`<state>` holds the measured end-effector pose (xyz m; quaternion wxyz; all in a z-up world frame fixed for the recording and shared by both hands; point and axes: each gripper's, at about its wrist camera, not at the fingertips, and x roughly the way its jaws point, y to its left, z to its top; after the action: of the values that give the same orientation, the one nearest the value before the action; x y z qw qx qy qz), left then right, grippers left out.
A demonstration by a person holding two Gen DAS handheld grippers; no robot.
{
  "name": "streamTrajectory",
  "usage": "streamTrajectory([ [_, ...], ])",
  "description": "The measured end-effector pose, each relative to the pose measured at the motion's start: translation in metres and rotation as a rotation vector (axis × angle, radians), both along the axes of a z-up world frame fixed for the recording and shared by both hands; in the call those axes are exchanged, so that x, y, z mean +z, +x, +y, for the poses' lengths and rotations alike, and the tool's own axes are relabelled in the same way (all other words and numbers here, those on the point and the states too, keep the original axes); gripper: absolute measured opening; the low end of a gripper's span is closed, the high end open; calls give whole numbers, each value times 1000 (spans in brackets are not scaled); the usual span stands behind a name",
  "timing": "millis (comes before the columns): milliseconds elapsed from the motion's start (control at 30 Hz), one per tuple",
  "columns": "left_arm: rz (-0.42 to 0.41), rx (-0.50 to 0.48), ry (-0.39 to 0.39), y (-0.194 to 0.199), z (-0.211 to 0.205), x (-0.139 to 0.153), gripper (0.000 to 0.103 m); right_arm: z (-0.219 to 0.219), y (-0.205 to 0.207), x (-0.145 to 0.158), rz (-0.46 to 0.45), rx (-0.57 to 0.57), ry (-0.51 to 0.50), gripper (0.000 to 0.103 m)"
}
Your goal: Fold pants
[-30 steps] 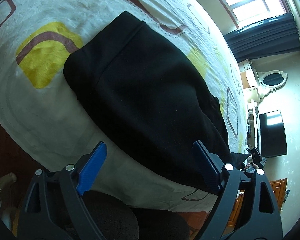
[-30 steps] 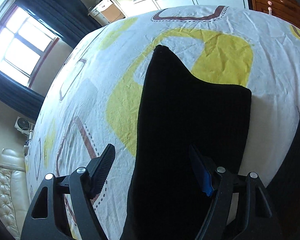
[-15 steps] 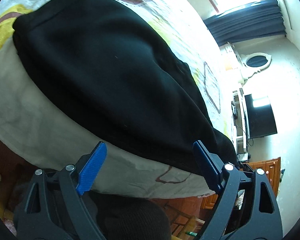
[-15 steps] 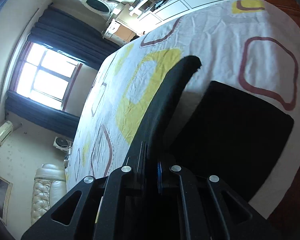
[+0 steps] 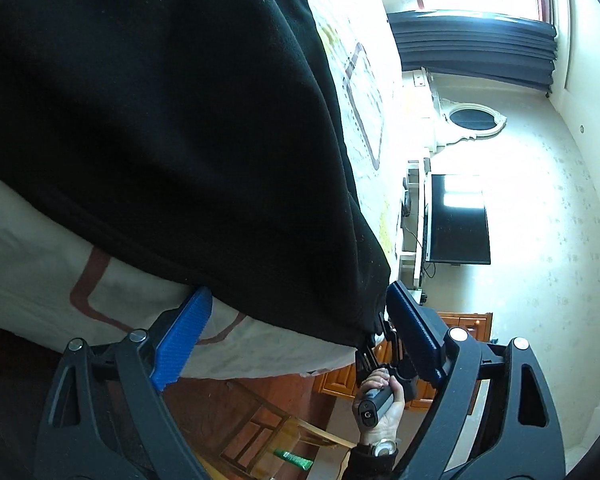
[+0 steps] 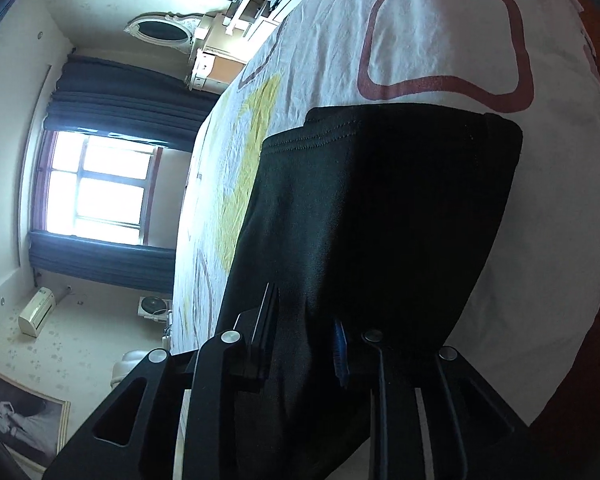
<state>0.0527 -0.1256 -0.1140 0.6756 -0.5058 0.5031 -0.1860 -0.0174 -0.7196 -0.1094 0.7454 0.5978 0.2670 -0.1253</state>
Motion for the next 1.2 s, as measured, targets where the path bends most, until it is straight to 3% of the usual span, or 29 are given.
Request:
streamTrajectory([
  [267,-37,74,-89,-21,17,24,89,0,5,-2,-33,21,7,35],
  [467,-67,93,-29,-5,8,22,89,2,2,-2,-49,26,-6,39],
  [633,-57,156,-24,13,-2,5,89,4,3,-1,-62,28,-7,44],
  [800,-113,184,-34,12,-5,16,92,4,4,-2,-88,28,-11,49],
  [900,-213,127,55,10,-15,28,92,4,5,-2,-100,31,-11,53],
  [1000,-186,128,85,3,-22,21,92,3,6,-2,-106,30,-9,55],
  [1133,-224,108,169,-6,-45,29,92,3,7,-1,-112,36,-23,57],
  [1200,-214,93,145,-9,-56,30,92,3,7,-1,-114,38,-29,58],
])
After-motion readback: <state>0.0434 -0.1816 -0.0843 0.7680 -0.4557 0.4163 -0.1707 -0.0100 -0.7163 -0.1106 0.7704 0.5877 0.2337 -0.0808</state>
